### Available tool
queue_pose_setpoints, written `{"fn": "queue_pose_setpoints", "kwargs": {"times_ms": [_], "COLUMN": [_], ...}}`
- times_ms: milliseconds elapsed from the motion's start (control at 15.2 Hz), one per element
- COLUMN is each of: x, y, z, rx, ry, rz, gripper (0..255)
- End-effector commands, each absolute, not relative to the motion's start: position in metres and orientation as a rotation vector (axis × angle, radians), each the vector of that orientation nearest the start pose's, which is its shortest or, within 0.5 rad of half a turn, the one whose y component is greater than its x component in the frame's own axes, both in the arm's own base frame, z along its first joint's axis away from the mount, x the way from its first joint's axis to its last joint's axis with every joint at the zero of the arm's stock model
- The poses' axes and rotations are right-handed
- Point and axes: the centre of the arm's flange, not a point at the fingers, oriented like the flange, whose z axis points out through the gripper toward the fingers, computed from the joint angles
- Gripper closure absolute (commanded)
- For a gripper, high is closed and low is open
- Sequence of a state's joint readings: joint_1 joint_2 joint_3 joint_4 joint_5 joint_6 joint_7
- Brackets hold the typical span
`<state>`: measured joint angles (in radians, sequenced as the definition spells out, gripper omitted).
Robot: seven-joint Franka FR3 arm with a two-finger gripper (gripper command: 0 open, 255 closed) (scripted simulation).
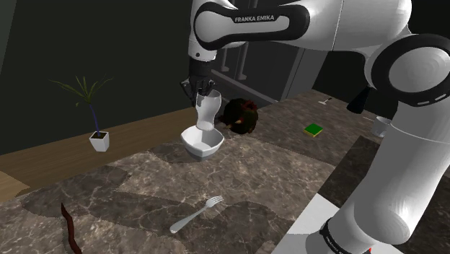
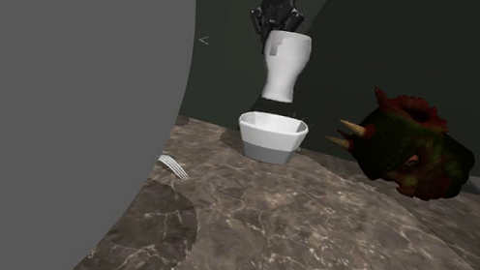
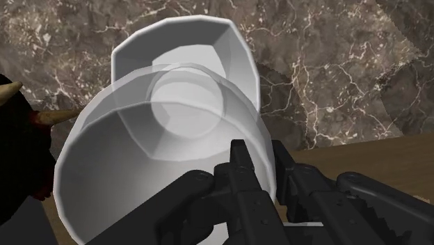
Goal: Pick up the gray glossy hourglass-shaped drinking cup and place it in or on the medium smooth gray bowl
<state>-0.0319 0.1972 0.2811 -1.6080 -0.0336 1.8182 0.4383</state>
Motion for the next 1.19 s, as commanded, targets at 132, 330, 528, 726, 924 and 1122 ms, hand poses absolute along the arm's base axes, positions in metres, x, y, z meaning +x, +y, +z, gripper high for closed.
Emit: {"fn": "queue_pose_setpoints", "kwargs": {"times_ms": [132,330,528,726,924,1122], "x": [0.608,0.608,0.608,0.608,0.608,0.608], "y": [0.139,0.139,0.139,0.139,0.139,0.139], "z": [0.495,0.480,0.462,0.462,0.462,0.462], "rx": [-3.100,-3.100,-3.100,-3.100,-3.100,-3.100], "ry": [0.291,0.291,0.291,0.291,0.291,0.291], "rz": [-0.021,-0.021,-0.021,-0.021,-0.021,-0.021], "gripper": [255,255,255,255,255,0]}}
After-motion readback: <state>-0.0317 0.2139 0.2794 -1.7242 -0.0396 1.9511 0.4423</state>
